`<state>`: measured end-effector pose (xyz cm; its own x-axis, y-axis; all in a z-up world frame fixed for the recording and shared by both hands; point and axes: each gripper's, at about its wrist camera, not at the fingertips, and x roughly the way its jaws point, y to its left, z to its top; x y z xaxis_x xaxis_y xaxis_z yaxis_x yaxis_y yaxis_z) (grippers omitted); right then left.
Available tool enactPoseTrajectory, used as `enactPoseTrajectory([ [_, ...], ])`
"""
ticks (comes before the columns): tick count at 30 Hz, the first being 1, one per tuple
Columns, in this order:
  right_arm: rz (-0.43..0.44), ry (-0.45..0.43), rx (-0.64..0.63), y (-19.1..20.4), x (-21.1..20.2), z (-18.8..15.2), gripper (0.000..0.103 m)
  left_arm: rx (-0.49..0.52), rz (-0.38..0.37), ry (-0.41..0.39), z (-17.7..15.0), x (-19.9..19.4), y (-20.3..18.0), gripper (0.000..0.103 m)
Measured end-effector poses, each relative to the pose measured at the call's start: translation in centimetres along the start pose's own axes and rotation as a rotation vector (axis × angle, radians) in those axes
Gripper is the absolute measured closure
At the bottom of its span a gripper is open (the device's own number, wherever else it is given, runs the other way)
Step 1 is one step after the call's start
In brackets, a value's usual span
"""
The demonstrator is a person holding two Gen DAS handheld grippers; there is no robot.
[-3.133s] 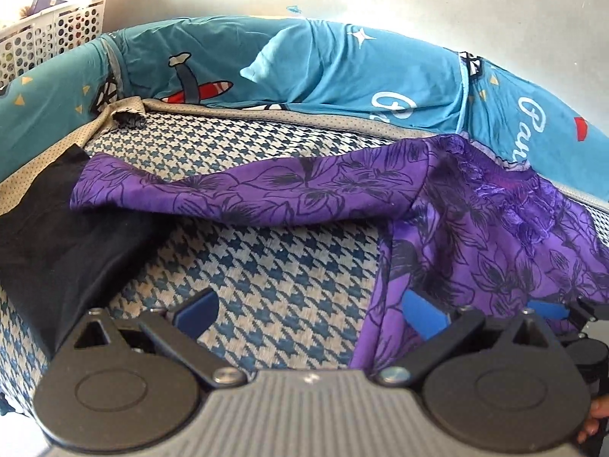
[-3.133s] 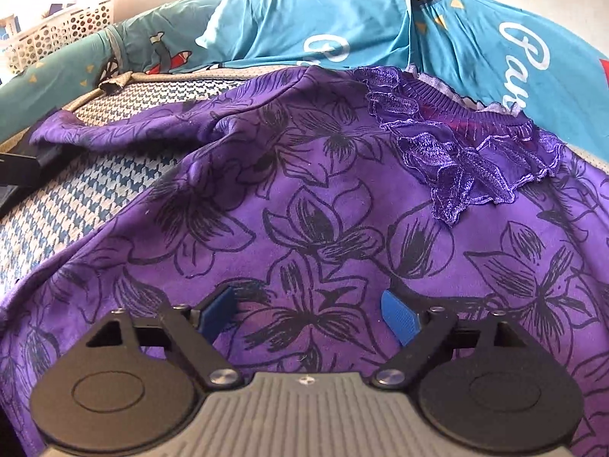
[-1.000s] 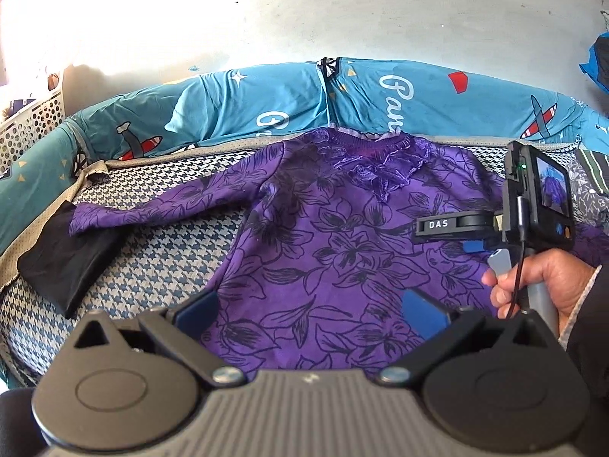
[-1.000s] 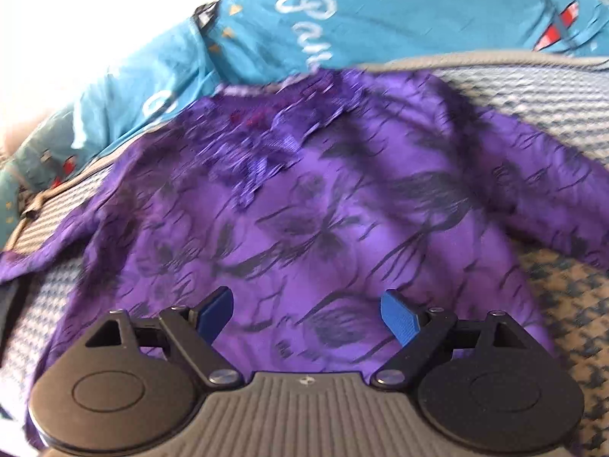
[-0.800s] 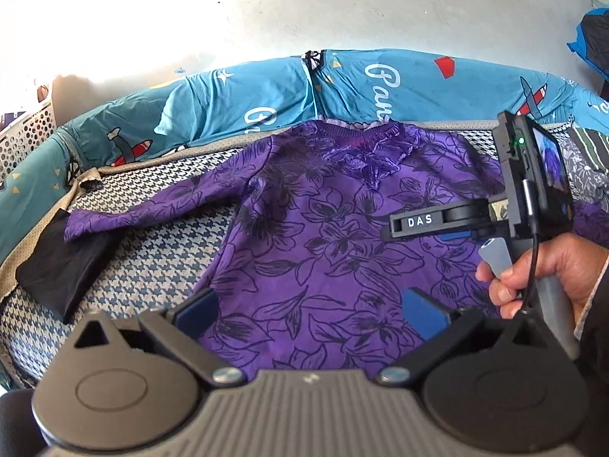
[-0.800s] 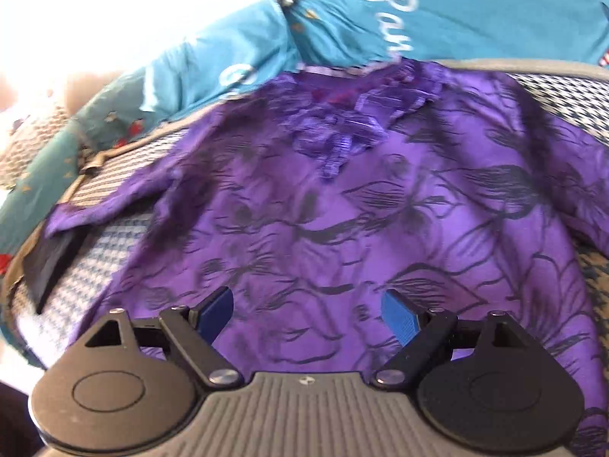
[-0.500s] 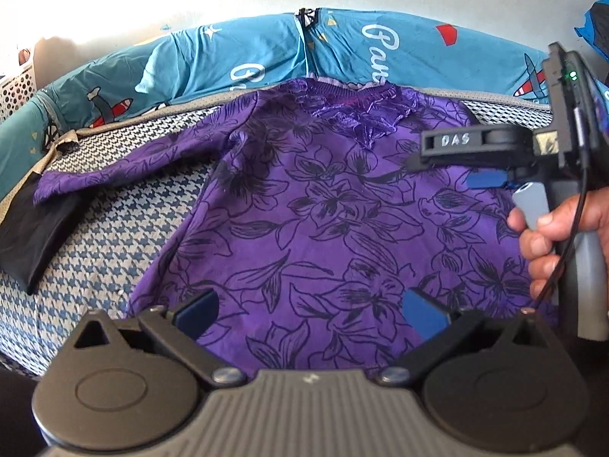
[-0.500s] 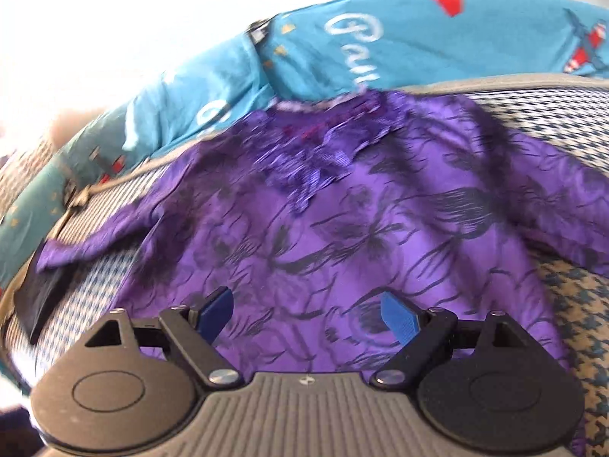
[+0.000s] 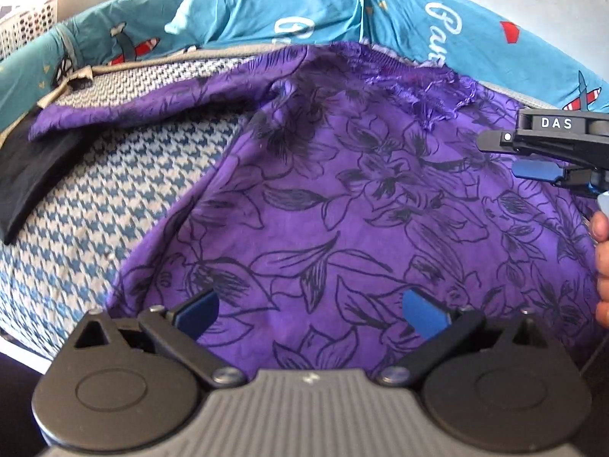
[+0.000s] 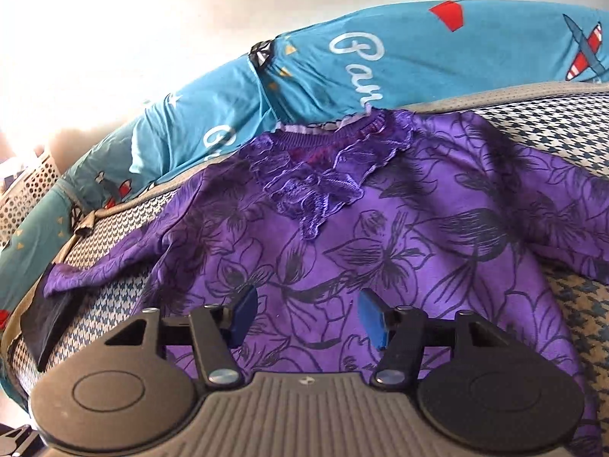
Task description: Fold clothes
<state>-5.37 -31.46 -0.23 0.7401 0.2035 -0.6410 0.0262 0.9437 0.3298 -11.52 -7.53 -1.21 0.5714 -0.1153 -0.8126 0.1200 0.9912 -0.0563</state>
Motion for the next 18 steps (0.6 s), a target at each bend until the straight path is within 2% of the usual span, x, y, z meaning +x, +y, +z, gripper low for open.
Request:
enactPoseTrajectory([
  [7, 0.001, 0.032, -0.051, 1.3, 1.0, -0.6, 0.049, 0.053, 0.02, -0.023, 0.7, 1.6, -0.6, 0.0],
  [11, -0.014, 0.039, -0.043, 1.1, 1.2, -0.6, 0.049, 0.033, 0.02, -0.006, 1.0, 3.2, 0.4, 0.0],
  [18, -0.025, 0.056, -0.037, 1.1, 1.7, -0.6, 0.049, -0.052, 0.092, 0.003, 1.4, 4.9, 4.0, 0.0],
])
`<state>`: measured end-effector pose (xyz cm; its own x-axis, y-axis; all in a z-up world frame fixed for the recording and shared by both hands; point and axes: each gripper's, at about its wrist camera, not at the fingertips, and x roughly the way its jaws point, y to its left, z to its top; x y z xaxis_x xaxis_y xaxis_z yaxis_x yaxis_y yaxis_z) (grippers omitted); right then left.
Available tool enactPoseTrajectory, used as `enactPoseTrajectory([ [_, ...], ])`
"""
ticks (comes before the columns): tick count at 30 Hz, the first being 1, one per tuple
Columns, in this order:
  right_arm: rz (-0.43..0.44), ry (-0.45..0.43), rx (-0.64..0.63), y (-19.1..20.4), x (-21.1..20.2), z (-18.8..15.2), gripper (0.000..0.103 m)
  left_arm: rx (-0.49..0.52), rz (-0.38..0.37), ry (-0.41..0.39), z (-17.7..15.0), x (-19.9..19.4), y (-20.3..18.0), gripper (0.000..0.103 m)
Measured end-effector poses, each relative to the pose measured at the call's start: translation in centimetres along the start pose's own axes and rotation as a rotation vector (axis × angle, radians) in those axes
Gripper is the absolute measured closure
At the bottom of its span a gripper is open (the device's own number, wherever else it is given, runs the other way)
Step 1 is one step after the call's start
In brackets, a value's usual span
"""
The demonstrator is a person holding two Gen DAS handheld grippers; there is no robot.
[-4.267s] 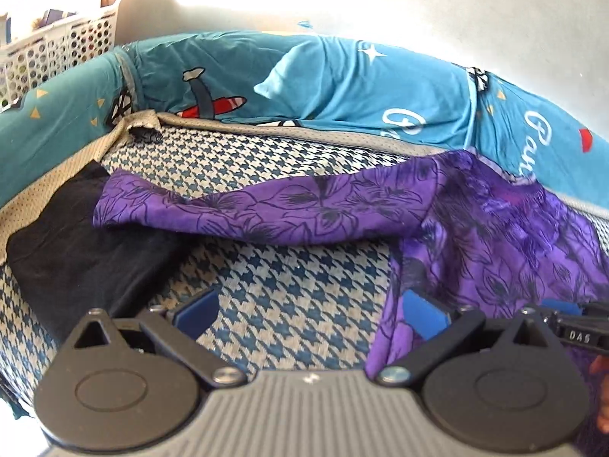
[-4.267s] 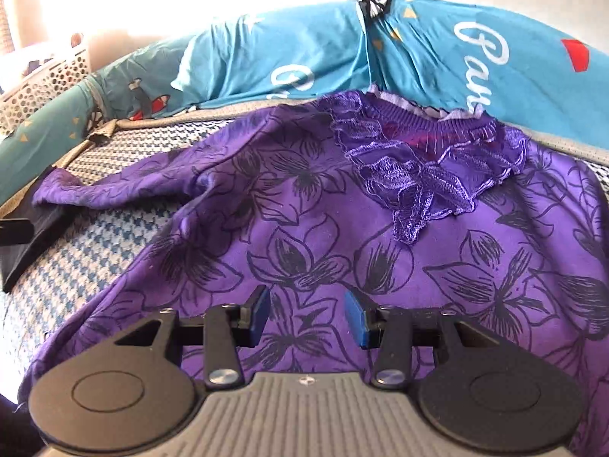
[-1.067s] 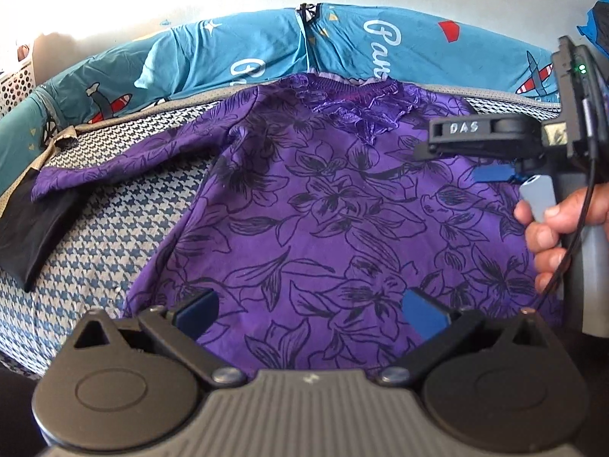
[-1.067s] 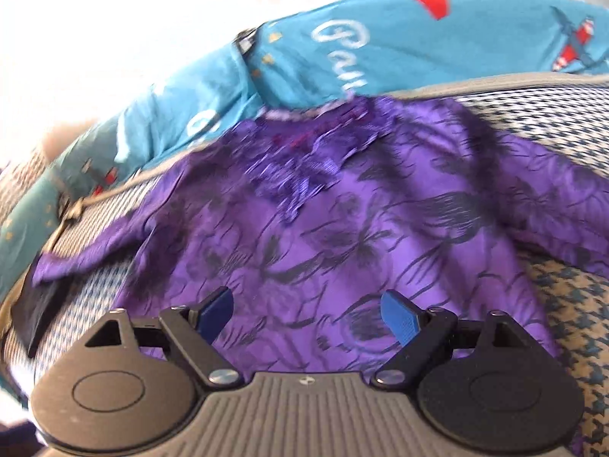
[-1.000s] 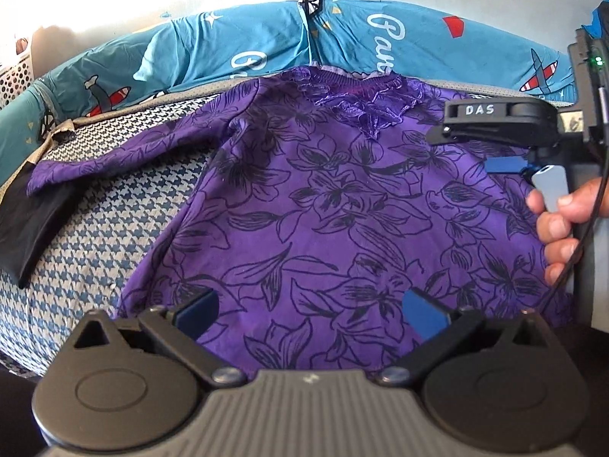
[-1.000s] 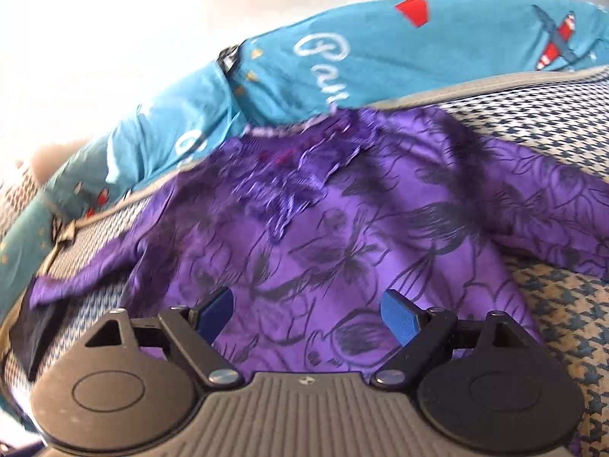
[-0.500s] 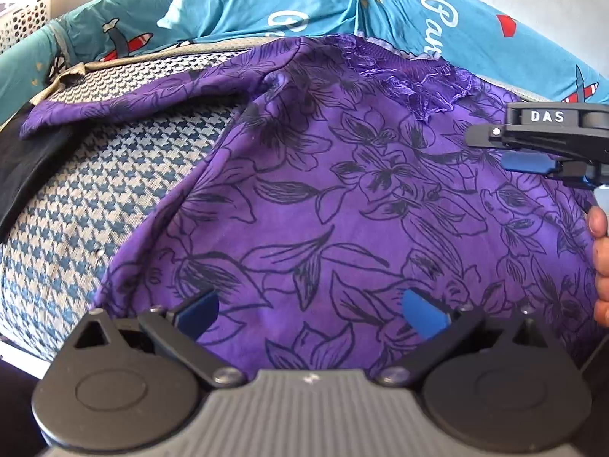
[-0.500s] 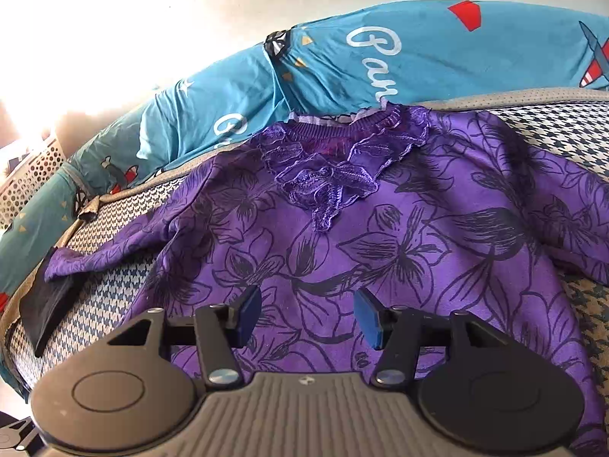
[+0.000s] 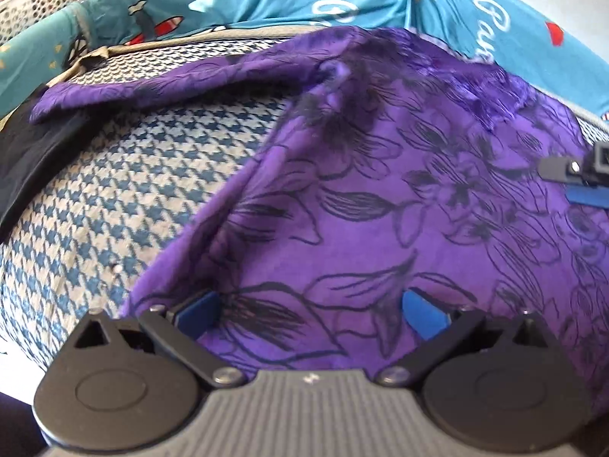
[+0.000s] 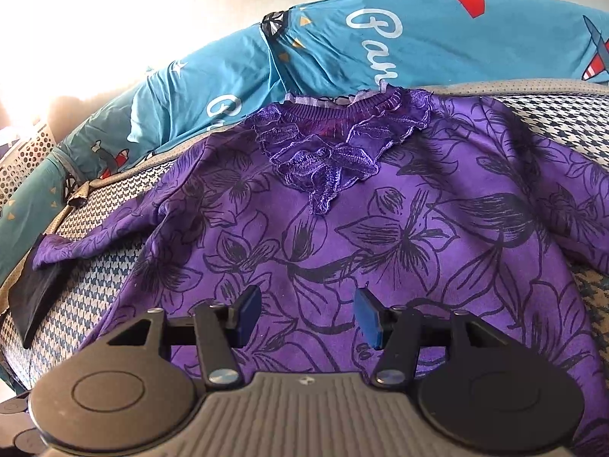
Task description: Fold clothes
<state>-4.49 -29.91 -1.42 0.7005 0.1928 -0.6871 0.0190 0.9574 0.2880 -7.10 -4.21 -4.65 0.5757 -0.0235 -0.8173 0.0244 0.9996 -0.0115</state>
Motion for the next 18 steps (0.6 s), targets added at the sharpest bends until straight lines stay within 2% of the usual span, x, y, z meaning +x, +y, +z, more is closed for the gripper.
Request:
enactPoseTrajectory([
  [5, 0.005, 0.011, -0.01, 0.3, 0.3, 0.0, 0.049, -0.086, 0.008, 0.003, 0.6, 0.5, 2.3, 0.0],
  [13, 0.002, 0.03, -0.023, 0.2, 0.3, -0.3, 0.049, -0.092, 0.057, 0.006, 0.9, 0.8, 2.2, 0.0],
  [16, -0.01, 0.03, -0.031, 0.0, 0.1, -0.4, 0.049, -0.127, 0.127, 0.016, 1.4, 1.0, 2.9, 0.0],
  [18, -0.018, 0.029, -0.03, -0.3, -0.1, -0.4, 0.049, -0.183, 0.134, 0.026, 1.8, 1.0, 4.1, 0.0],
])
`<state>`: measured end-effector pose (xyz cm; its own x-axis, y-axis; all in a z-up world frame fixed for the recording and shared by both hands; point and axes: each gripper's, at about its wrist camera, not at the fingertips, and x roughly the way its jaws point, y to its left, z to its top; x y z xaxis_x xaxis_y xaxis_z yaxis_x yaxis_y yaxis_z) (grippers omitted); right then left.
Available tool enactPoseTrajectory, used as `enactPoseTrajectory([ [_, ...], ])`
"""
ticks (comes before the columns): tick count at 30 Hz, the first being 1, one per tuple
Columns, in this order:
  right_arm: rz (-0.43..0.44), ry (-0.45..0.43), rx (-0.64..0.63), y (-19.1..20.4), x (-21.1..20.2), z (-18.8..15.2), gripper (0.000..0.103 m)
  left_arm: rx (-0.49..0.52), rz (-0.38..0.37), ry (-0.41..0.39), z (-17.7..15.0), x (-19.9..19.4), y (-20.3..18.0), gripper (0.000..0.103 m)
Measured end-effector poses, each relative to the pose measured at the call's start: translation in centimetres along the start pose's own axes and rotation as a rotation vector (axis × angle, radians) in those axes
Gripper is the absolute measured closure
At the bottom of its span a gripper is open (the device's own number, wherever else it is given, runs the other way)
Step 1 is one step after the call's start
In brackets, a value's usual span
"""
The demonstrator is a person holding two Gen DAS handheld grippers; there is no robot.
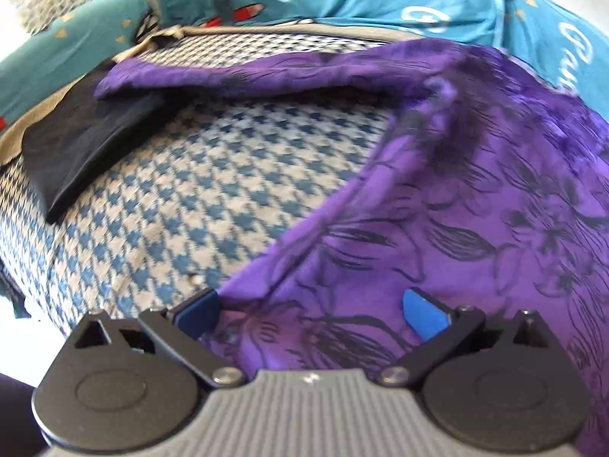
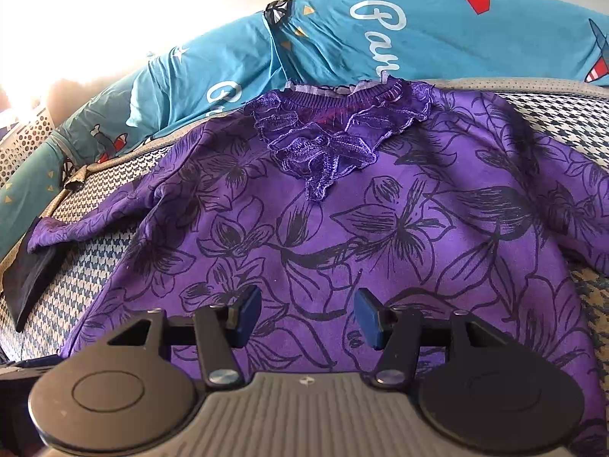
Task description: Fold clothes
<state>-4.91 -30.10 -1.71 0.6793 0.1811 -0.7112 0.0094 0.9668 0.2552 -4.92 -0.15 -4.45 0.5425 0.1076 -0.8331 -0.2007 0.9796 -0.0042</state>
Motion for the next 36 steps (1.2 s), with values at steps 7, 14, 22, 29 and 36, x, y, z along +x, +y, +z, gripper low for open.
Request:
enactPoseTrajectory([
  [7, -0.022, -0.041, 0.043, -1.4, -1.2, 0.4, 0.049, -0.04, -0.032, -0.046, 1.9, -1.2, 1.4, 0.0],
  [14, -0.038, -0.06, 0.018, -2.2, -1.3, 0.9, 0.049, 0.032, -0.051, -0.078, 3.5, -1.4, -0.6, 0.0],
  [22, -0.053, -0.116, 0.03, -3.7, -1.6, 2.7, 0.049, 0.156, -0.114, -0.088, 4.2, -1.2, -4.8, 0.0],
  [29, -0.078, -0.164, 0.08, -6.1, -1.6, 5.0, 0.049, 0.285, -0.164, -0.11, 5.5, -0.6, -8.7, 0.0],
  [36, -0.131, -0.229, 0.139, -9.3, -0.4, 7.7, 0.049, 0.393, -0.21, -0.117, 6.8, 0.5, -12.3, 0.0],
])
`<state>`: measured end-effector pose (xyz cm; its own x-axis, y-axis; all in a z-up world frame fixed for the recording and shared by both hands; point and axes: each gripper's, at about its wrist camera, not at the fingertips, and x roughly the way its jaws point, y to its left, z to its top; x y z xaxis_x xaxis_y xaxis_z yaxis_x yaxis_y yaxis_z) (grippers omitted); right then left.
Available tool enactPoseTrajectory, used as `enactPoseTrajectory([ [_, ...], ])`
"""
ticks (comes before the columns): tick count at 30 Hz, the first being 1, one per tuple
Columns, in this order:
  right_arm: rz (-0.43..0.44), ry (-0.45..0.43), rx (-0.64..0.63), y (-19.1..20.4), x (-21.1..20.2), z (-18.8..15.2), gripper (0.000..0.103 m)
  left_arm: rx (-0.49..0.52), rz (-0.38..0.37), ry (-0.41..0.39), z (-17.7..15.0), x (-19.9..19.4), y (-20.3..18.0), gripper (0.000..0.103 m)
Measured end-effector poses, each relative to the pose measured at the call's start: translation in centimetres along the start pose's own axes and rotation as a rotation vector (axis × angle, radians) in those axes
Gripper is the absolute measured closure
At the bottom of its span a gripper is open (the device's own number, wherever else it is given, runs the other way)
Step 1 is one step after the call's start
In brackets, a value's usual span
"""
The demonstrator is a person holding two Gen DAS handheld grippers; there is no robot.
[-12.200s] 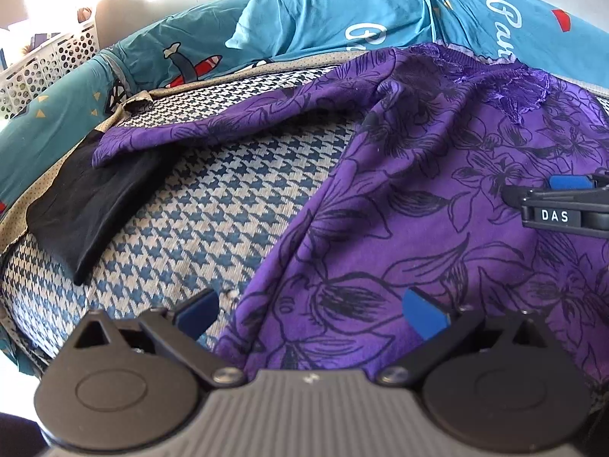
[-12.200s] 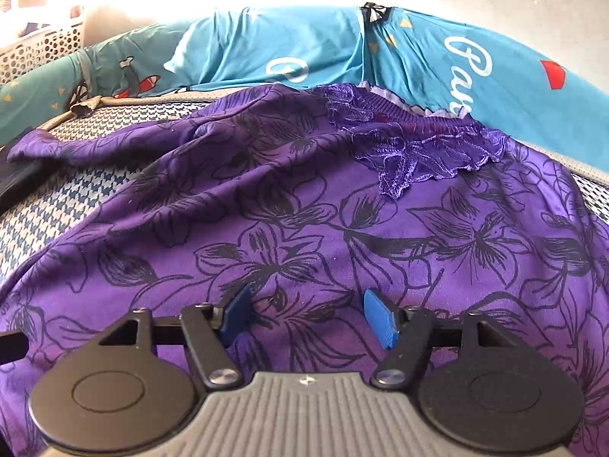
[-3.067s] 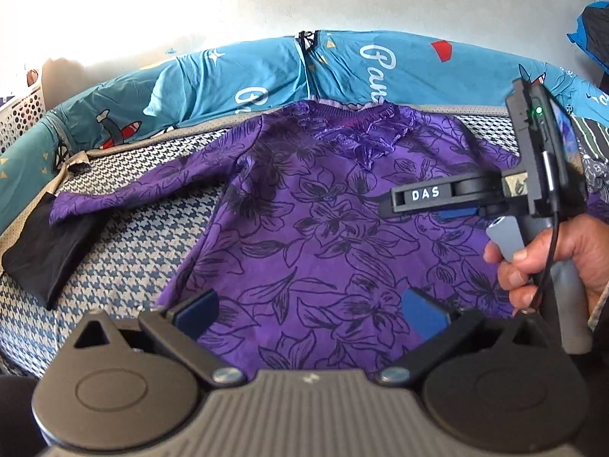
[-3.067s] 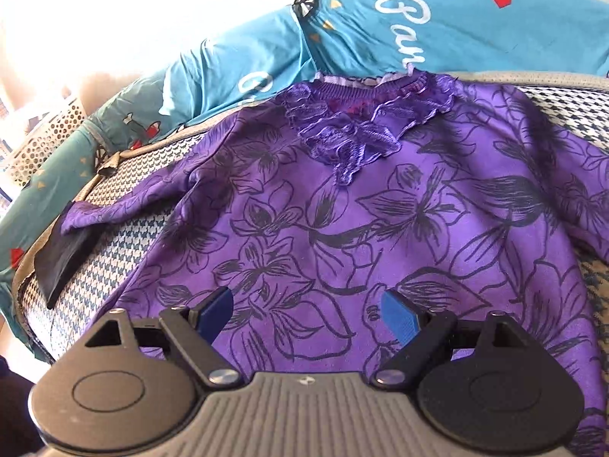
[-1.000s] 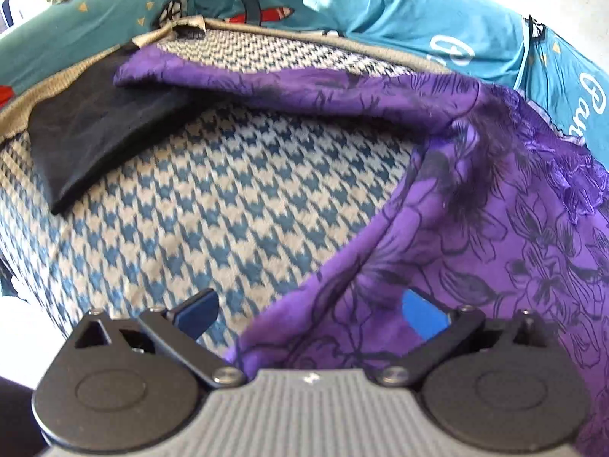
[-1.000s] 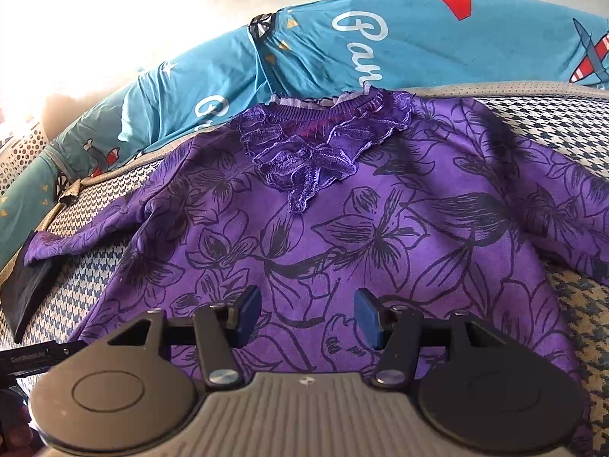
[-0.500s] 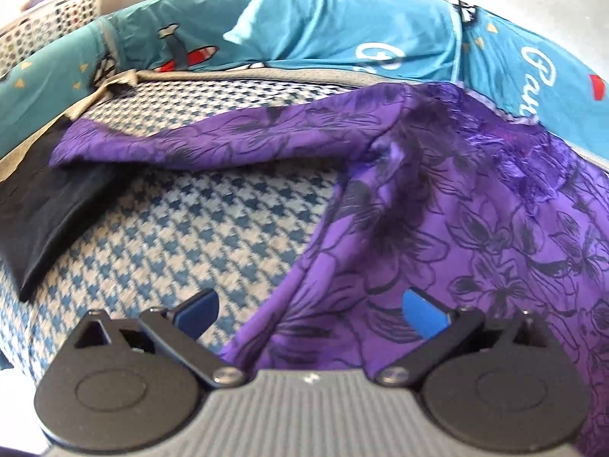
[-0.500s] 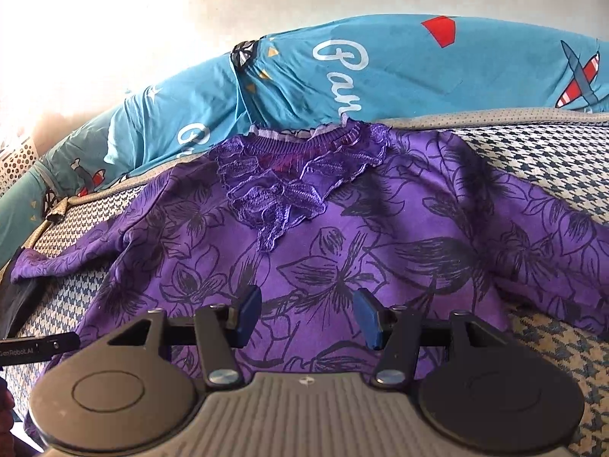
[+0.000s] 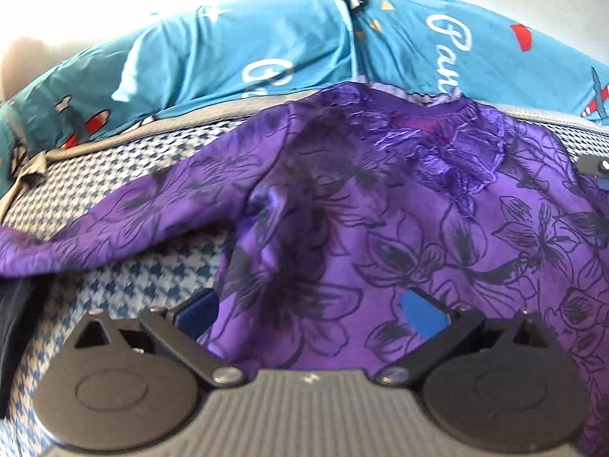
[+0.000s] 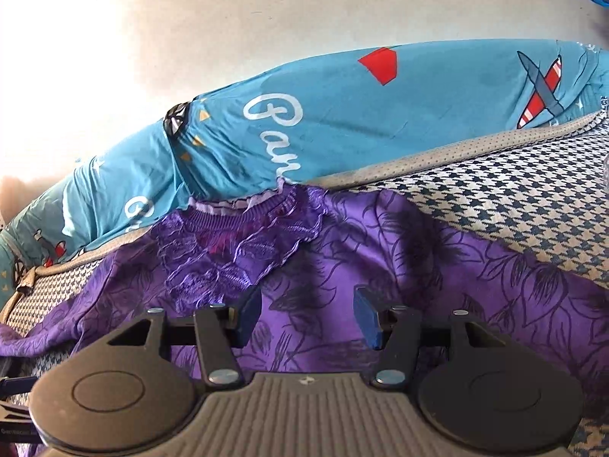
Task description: Fold clothes
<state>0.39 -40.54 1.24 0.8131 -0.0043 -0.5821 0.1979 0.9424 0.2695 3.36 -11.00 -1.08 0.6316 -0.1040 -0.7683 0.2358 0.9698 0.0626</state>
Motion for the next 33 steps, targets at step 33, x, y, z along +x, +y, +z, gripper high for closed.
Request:
enactPoseTrajectory([
  [33, -0.221, -0.019, -0.011, -4.8, 13.7, 4.7, 0.089, 0.002, -0.1, 0.018, 2.1, 4.5, -1.2, 0.0],
])
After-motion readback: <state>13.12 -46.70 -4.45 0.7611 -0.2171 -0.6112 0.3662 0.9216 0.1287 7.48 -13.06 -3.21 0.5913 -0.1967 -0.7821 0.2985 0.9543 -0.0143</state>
